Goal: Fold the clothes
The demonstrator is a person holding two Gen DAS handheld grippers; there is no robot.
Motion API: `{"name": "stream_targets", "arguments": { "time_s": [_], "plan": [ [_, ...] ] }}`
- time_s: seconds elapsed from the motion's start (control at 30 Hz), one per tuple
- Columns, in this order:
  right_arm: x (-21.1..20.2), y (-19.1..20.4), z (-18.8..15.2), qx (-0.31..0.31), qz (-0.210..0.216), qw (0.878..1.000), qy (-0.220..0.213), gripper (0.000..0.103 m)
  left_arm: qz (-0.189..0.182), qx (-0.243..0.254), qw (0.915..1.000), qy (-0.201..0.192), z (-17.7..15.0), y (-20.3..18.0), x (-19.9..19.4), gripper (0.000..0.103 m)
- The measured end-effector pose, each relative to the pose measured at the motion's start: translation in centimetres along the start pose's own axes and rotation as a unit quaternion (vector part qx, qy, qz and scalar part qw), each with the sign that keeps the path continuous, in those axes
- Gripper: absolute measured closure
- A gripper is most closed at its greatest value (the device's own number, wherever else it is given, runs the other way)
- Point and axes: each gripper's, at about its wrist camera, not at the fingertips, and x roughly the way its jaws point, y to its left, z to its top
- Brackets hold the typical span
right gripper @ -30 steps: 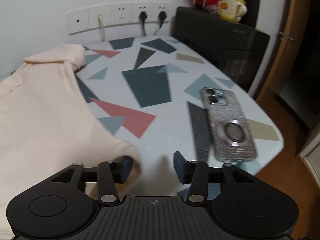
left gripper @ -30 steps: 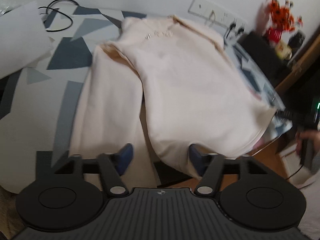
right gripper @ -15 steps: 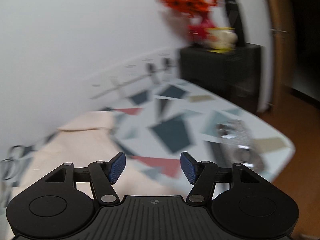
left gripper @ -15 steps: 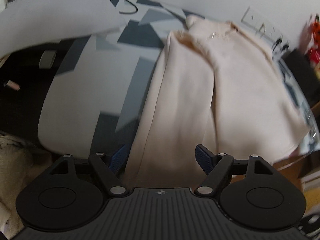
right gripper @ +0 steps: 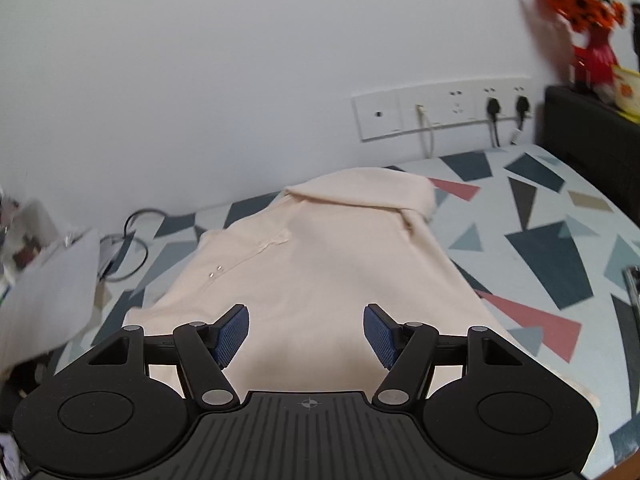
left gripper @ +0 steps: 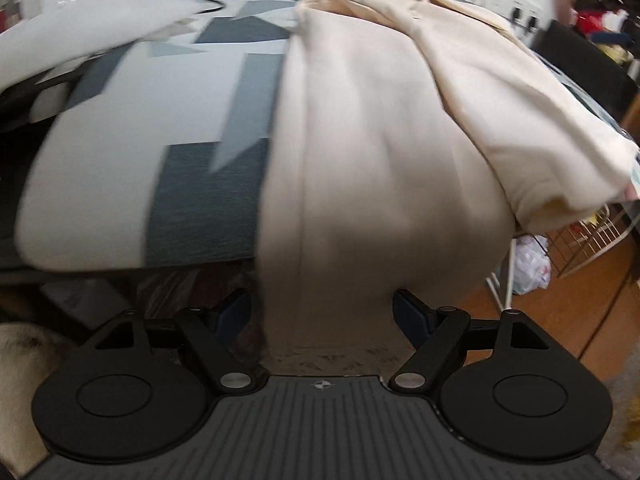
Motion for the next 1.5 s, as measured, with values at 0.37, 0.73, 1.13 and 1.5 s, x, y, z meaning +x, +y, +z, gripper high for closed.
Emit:
{"name": "stream_targets", "arguments": {
  "time_s": [0.37, 0.73, 1.13, 1.5],
  "plan": [
    [-0.4, 1.1, 0.8, 0.019, 0.004, 1.0, -0.017, 0.042, -0.079, -0.082, 0.9935, -0.011, 0.3, 2.6, -6.9, 0.097],
    [-0.6, 5.2, 6.8, 0.012, 0.097, 0.993, -0.073, 0.04, -0.039, -0.23, 0.9209, -0.313, 12.3, 7.0, -20.3, 0.097],
    [-1.0, 1.5, 13.3, 0.018, 0.102, 0.985, -0.136, 0.034, -0.01, -0.119, 0.9254, -0.36, 28.8, -2.3, -16.4, 0.096],
    [7.9, -7.7, 12.3, -0.05, 0.034, 0.998, -0.029, 0.034, -0.04, -0.063, 0.9965, -0.038, 27.8, -14.6, 7.0, 0.092]
  ]
}}
